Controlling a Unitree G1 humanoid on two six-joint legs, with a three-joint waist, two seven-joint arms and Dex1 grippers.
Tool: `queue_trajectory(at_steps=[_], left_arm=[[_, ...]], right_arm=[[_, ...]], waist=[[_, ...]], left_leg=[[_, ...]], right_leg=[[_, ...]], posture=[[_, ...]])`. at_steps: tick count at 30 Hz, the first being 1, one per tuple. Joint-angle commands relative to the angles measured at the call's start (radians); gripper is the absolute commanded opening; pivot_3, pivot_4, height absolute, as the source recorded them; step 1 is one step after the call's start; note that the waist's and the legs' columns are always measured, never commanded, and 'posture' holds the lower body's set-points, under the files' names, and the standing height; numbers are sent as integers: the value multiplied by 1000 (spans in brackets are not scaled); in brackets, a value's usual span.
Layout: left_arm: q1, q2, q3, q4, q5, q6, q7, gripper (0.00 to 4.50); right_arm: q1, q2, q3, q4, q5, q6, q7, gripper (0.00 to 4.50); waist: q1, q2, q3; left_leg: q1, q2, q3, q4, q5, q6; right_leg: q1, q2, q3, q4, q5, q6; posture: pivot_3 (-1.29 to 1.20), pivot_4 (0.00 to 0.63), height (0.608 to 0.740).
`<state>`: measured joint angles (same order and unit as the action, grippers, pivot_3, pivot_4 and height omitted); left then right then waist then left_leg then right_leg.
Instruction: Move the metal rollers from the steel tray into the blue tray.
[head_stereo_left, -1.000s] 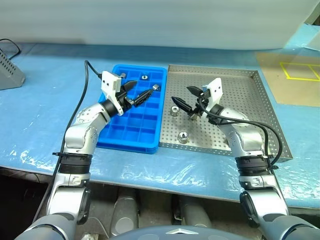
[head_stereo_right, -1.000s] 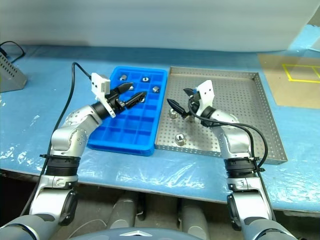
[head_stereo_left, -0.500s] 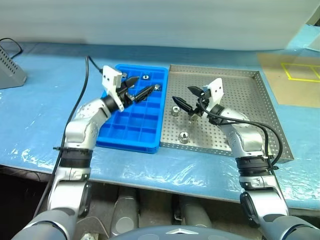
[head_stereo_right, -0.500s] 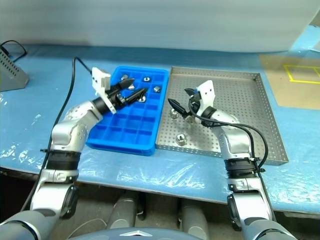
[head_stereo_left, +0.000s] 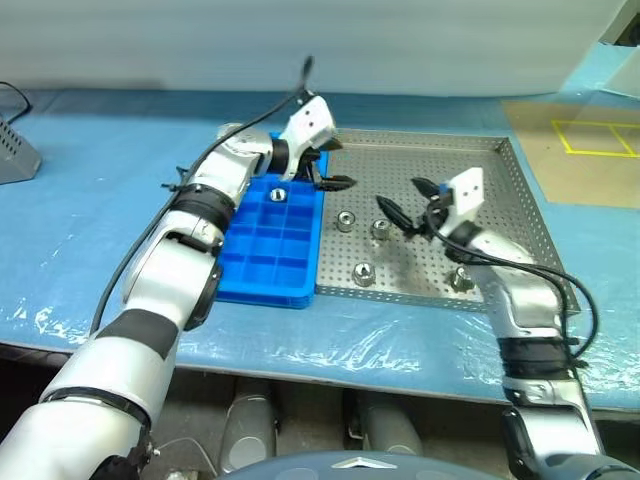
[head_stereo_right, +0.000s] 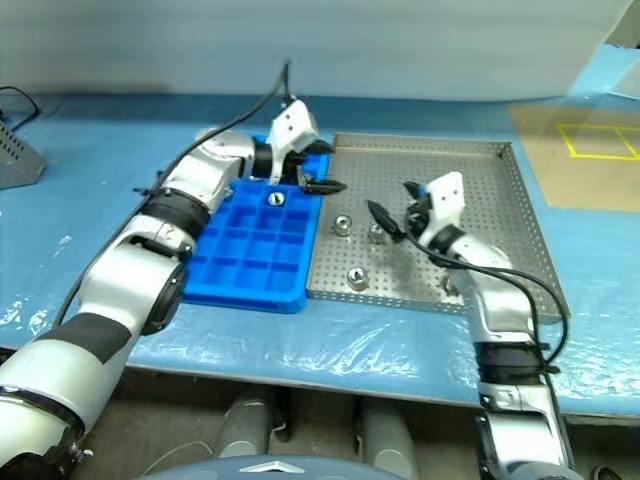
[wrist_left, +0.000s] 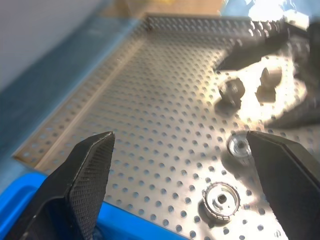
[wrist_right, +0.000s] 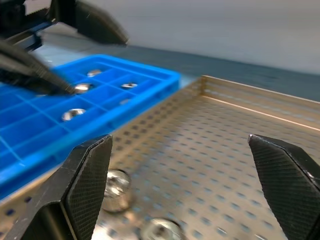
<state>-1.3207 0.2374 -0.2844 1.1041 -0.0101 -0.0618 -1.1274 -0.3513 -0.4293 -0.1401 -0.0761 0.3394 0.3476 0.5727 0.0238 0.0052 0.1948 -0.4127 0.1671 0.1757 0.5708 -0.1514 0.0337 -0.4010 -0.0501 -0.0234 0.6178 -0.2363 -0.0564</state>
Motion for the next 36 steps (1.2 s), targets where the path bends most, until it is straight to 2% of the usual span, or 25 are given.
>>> queue_trajectory(at_steps=[1,4,8,11,15,19,23,27,31,36], left_arm=[[-44,-22,-41,68,81,-147,-83,4470],[-46,-40,-89,111,160,-246,-145,4470],[-47,-42,-146,160,268,-340,-116,4470],[-60,-48,-151,184,308,-364,-103,4470],[-77,-58,-150,209,353,-353,-29,4470],[-73,-70,-152,226,396,-316,69,4470],[-55,-70,-205,232,483,-324,145,4470],[-52,-62,-251,240,551,-323,172,4470],[-47,-62,-278,252,597,-299,185,4470],[-35,-81,-240,255,566,-280,86,4470]], right_arm=[[47,-51,-50,-127,62,44,33,4500],[126,-86,-55,-221,81,86,40,4500],[188,-65,-73,-300,96,116,-16,4500],[217,-76,-8,-403,123,158,12,4500],[184,-107,60,-402,100,173,52,4500],[144,-74,61,-391,92,173,0,4500],[196,-37,87,-422,78,173,-42,4500],[259,1,94,-439,57,165,-91,4500],[286,18,98,-456,44,164,-124,4500],[295,22,99,-455,31,156,-140,4500]], waist=[[-14,0,0],[-35,0,0],[-61,0,0],[-73,0,0],[-91,0,0],[-97,0,0],[-99,0,0],[-103,0,0],[-129,0,0],[-154,0,0]], left_leg=[[0,0,0,0,0,1],[0,0,0,0,0,1],[1,0,0,2,0,1],[1,0,0,4,-1,2],[1,1,0,6,-2,4],[2,-1,0,7,-4,6],[0,0,0,6,-5,9],[-1,0,1,6,-7,12],[0,-1,2,7,-7,12],[8,-2,1,8,-8,9]], right_leg=[[1,0,0,-1,0,0],[1,0,-1,-2,0,1],[2,0,-1,-2,1,1],[3,0,-1,-2,1,2],[6,0,-1,-2,1,2],[8,-2,-1,-5,2,2],[9,-2,-2,-10,2,3],[8,-2,-2,-11,2,3],[9,-3,-2,-11,2,3],[17,-3,-2,-12,2,4]], posture=[[-453,150,740],[-497,150,740],[-559,150,740],[-596,150,740],[-621,150,740],[-633,150,740],[-643,150,740],[-662,150,740],[-678,150,740],[-688,150,740]])
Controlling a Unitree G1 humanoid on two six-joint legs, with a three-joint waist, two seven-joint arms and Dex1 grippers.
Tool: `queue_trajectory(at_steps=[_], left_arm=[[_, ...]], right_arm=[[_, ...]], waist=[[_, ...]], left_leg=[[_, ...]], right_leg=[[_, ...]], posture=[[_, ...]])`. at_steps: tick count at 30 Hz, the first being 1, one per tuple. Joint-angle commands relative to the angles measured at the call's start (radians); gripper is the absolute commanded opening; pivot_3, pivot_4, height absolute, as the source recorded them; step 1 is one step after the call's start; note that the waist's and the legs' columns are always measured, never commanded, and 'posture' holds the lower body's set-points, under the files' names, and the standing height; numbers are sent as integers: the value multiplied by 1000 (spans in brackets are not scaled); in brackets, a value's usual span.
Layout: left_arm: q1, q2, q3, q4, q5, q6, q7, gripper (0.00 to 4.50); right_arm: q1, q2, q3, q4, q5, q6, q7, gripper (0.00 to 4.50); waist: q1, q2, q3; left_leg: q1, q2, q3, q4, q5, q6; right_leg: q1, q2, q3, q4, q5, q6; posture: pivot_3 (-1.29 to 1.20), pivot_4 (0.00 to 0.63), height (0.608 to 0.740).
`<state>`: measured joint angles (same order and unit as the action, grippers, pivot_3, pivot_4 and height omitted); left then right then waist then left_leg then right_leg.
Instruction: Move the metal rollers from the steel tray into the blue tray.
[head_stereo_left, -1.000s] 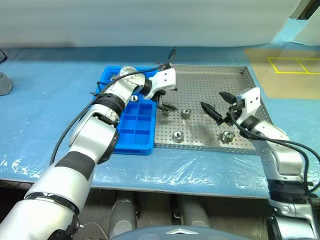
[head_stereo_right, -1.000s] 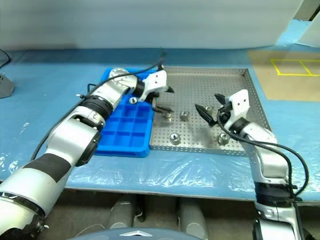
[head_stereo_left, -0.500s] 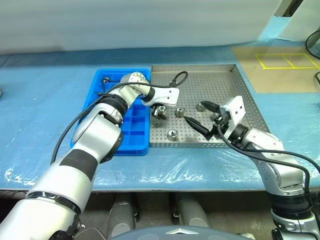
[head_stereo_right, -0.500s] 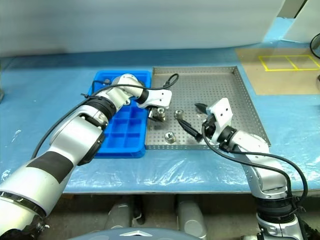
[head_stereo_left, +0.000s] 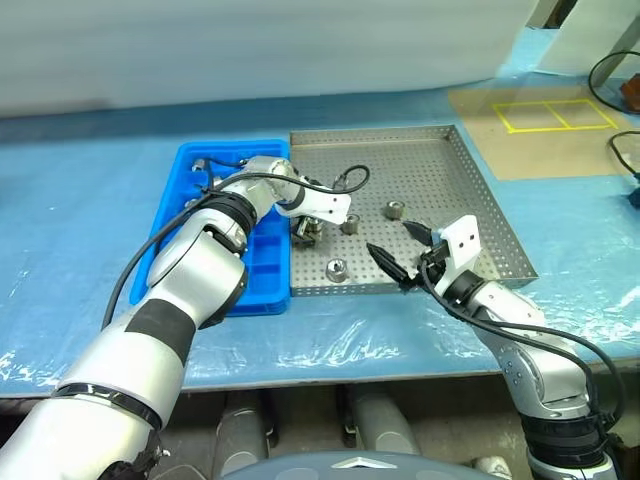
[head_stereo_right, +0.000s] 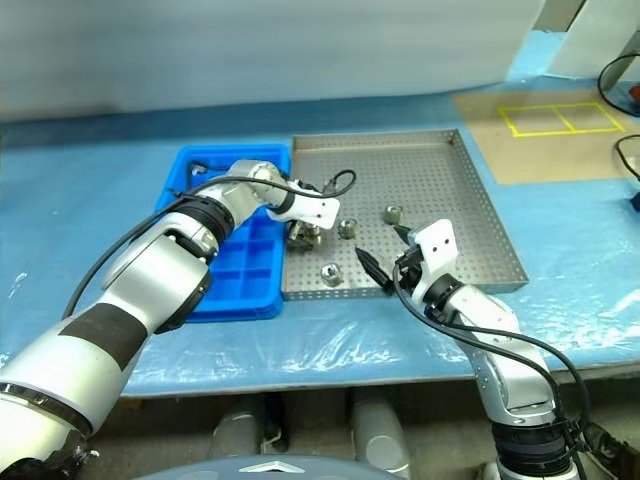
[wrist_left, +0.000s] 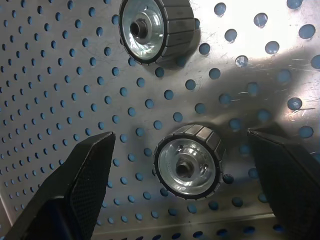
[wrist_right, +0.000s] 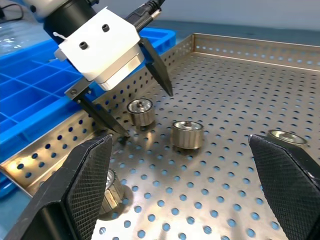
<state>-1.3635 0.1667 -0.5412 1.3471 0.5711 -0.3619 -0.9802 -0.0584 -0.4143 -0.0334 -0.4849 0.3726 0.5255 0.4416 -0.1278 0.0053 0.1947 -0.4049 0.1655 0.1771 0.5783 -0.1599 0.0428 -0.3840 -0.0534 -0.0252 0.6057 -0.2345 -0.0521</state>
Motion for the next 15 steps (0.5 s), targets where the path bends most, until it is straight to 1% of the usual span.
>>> queue_trajectory(at_steps=[1,8,15], left_arm=[[10,-13,22,13,-17,31,-72,4470],[28,1,19,10,2,45,-102,4470],[36,13,2,9,29,66,-38,4470]], right_arm=[[2,8,-10,-47,-1,-23,-12,4500],[0,14,-3,-35,-15,-31,-20,4500],[-9,24,7,-15,-23,-42,-16,4500]], waist=[[-9,0,0],[-28,0,0],[-29,0,0]], left_leg=[[0,0,0,0,0,0],[-2,-2,0,0,0,5],[-2,-3,0,0,-1,6]], right_leg=[[0,0,0,0,0,0],[0,-1,0,-3,0,0],[0,-3,-1,-4,0,0]], posture=[[-689,150,740],[-676,150,740],[-658,150,740]])
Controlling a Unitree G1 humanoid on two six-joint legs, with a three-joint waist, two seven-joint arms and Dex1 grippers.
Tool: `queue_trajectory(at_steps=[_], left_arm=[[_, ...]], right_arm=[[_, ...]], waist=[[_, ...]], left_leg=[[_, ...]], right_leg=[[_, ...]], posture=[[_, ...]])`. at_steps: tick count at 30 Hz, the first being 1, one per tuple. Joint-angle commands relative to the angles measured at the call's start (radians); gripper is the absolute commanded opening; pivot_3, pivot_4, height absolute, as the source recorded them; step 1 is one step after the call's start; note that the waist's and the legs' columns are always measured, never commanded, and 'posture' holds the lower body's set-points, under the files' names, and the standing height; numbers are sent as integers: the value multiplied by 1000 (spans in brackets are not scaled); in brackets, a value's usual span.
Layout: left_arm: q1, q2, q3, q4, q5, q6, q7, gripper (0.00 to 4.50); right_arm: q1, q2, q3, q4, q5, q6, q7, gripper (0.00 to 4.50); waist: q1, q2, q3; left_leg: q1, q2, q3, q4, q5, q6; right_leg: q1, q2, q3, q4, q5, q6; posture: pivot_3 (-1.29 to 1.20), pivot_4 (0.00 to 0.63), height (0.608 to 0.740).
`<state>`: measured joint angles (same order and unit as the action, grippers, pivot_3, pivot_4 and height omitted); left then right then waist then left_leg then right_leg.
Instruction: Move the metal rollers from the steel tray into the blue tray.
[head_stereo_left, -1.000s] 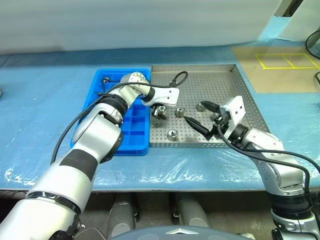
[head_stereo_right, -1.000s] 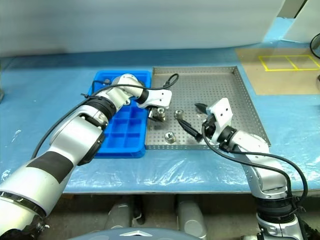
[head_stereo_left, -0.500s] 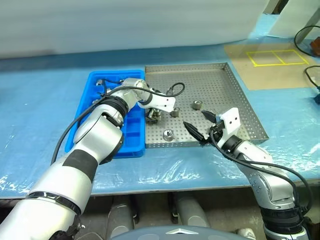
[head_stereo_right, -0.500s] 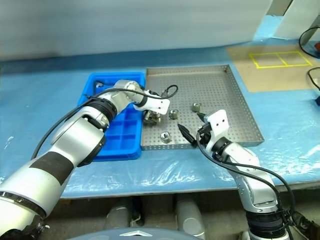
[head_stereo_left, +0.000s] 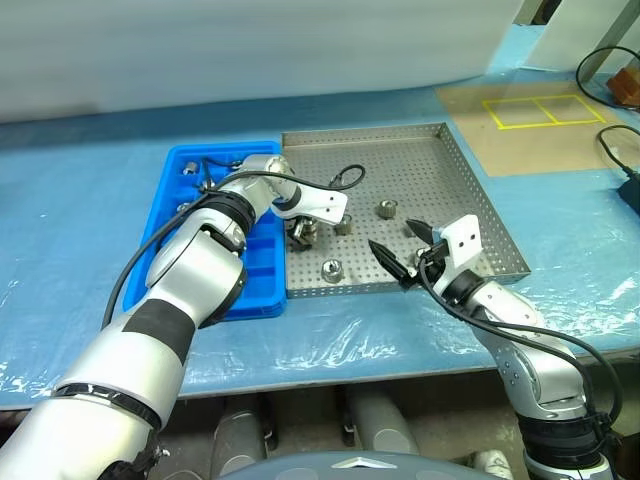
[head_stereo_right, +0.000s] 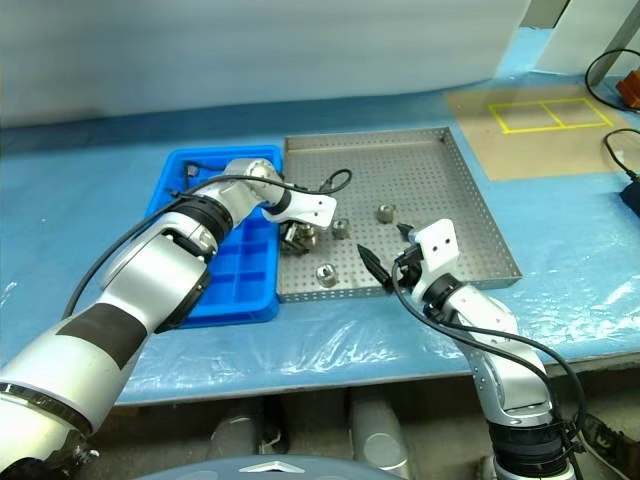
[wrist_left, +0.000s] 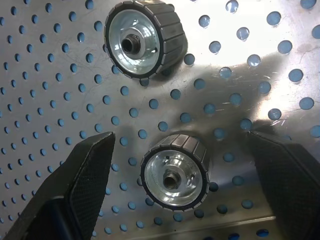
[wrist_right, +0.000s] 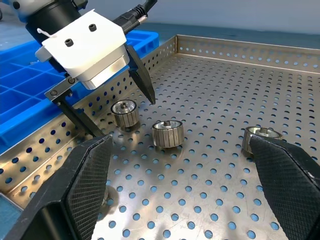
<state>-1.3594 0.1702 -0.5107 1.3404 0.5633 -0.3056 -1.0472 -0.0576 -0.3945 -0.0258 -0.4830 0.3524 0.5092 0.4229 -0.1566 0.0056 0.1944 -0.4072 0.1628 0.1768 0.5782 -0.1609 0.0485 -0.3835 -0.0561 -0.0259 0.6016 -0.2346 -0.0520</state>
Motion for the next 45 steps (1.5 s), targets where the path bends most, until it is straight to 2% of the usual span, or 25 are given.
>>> queue_trajectory(at_steps=[1,9,19,22,27,29,40,42,45], left_arm=[[32,11,-32,16,41,8,36,4470],[37,28,-46,22,67,51,107,4470],[32,32,-39,16,61,34,81,4470],[33,34,-40,17,61,32,61,3962],[35,35,-36,16,60,29,54,2301],[35,36,-37,17,63,35,63,1803],[31,32,-27,15,64,42,73,1804],[26,20,1,11,35,49,78,1804],[12,-8,117,-7,-88,25,25,1804]], right_arm=[[-15,4,-1,-13,-2,-26,5,4500],[-35,12,8,16,-6,-39,14,4500],[-54,29,18,55,-19,-65,19,4500],[-57,27,17,69,-25,-75,22,4500],[-55,28,17,71,-29,-79,22,4500],[-54,31,20,72,-32,-80,21,4500],[-61,46,24,80,-45,-83,16,4500],[-62,45,23,81,-44,-83,18,4500],[-60,46,33,84,-47,-83,21,4500]], waist=[[0,0,0],[-9,0,0],[-25,0,0],[-24,0,0],[-24,0,0],[-24,0,0],[-25,0,0],[-24,0,0],[-23,0,0]], left_leg=[[0,0,0,0,0,0],[6,-1,-1,3,-1,-2],[6,-4,-1,3,-1,-1],[5,-4,-2,3,-1,-1],[4,-4,-2,3,-1,-1],[3,-4,-2,2,-2,0],[2,-4,-1,0,-2,1],[2,-3,-1,-1,-3,1],[1,-4,-1,-1,-3,2]], right_leg=[[0,0,0,0,0,0],[8,-1,0,0,-3,5],[8,-4,0,0,-5,8],[8,-4,0,0,-5,8],[7,-4,0,0,-2,4],[6,-4,0,-1,-1,2],[6,-4,-2,-5,-1,2],[7,-4,-2,-6,-1,2],[6,-4,-2,-8,-1,1]], posture=[[-658,150,740],[-623,150,740],[-605,150,740],[-602,150,740],[-601,150,740],[-599,150,740],[-598,150,740],[-596,150,740],[-577,150,740]])
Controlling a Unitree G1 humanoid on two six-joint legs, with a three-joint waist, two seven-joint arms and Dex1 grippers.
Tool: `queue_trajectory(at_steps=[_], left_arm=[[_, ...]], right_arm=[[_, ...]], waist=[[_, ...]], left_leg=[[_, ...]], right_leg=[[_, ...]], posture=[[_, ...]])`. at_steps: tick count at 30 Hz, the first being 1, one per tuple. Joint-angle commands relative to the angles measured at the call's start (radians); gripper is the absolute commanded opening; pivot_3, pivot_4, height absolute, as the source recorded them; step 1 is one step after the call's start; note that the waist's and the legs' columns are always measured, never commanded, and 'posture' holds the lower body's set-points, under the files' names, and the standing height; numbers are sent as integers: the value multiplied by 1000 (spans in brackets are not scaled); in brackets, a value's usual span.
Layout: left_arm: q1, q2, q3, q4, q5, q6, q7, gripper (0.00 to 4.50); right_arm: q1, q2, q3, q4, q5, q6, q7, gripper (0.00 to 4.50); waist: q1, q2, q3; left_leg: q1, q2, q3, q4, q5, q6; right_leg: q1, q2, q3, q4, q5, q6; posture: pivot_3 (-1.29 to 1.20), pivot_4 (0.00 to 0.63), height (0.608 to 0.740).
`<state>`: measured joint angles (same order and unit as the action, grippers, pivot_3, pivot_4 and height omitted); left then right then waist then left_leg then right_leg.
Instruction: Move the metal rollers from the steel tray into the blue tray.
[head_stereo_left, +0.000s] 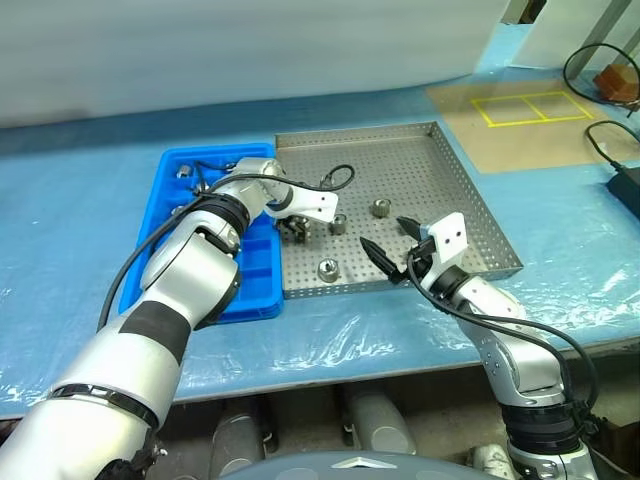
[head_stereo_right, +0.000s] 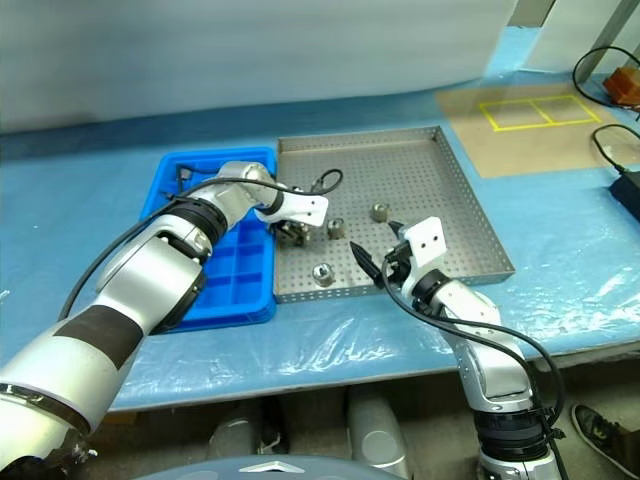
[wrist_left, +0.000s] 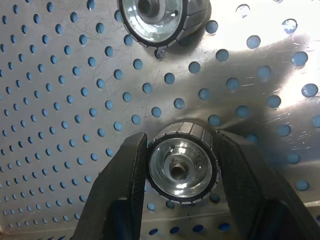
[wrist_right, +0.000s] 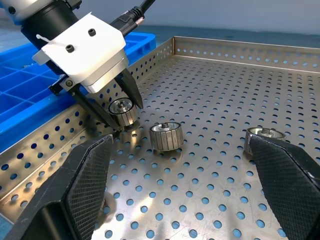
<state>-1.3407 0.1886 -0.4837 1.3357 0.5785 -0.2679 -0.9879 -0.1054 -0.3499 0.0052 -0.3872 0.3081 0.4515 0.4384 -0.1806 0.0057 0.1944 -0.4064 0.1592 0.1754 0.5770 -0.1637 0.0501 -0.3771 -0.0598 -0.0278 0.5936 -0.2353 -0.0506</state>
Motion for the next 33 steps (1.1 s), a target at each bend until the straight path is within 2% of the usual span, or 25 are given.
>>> queue_trajectory(at_steps=[1,4,9,14,18,20,22,26,33], left_arm=[[-13,-36,147,-11,-167,-14,-73,1804],[-34,-38,252,-26,-272,-8,-120,1804],[-51,6,307,-37,-315,-4,-91,1804],[-25,108,318,-46,-314,1,-76,1804],[20,203,295,-79,-296,-41,-105,1804],[45,253,329,-114,-331,-41,-94,1804],[86,307,384,-175,-393,11,-104,1804],[314,413,464,-496,-506,145,-163,1804],[586,509,534,-924,-610,383,-127,1804]], right_arm=[[-14,3,8,-8,-4,-25,9,4500],[-33,8,30,9,-7,-27,23,4500],[-99,15,24,56,11,-45,57,4500],[-173,13,10,117,30,-56,96,4500],[-201,14,21,154,27,-64,129,4500],[-219,21,26,177,27,-71,144,4500],[-242,32,35,207,22,-79,154,4500],[-306,74,47,252,37,-94,180,4500],[-424,101,78,380,26,-134,262,4500]], waist=[[2,0,0],[6,0,0],[8,0,0],[15,0,0],[46,0,0],[66,0,0],[86,0,0],[119,0,1],[200,-1,1]], left_leg=[[-2,0,0,-1,0,0],[-13,-1,0,0,1,5],[-22,-7,2,2,-1,10],[-21,-6,1,2,-1,9],[-19,-6,2,2,1,8],[-18,-6,2,2,1,7],[-18,-5,2,2,3,7],[-17,-5,4,0,3,7],[-17,-4,5,-1,3,1]], right_leg=[[-1,0,-1,-2,0,0],[-11,-2,-1,-3,2,-1],[-25,-11,-1,11,2,0],[-26,-10,-2,13,2,0],[-24,-10,-1,13,2,0],[-24,-10,-1,14,2,0],[-24,-10,-1,14,2,0],[-25,-10,0,15,2,-1],[-26,-11,-1,18,2,-1]], posture=[[-567,150,740],[-537,150,740],[-472,150,740],[-401,150,740],[-347,150,740],[-326,150,740],[-295,150,740],[-209,150,740],[-84,150,740]])
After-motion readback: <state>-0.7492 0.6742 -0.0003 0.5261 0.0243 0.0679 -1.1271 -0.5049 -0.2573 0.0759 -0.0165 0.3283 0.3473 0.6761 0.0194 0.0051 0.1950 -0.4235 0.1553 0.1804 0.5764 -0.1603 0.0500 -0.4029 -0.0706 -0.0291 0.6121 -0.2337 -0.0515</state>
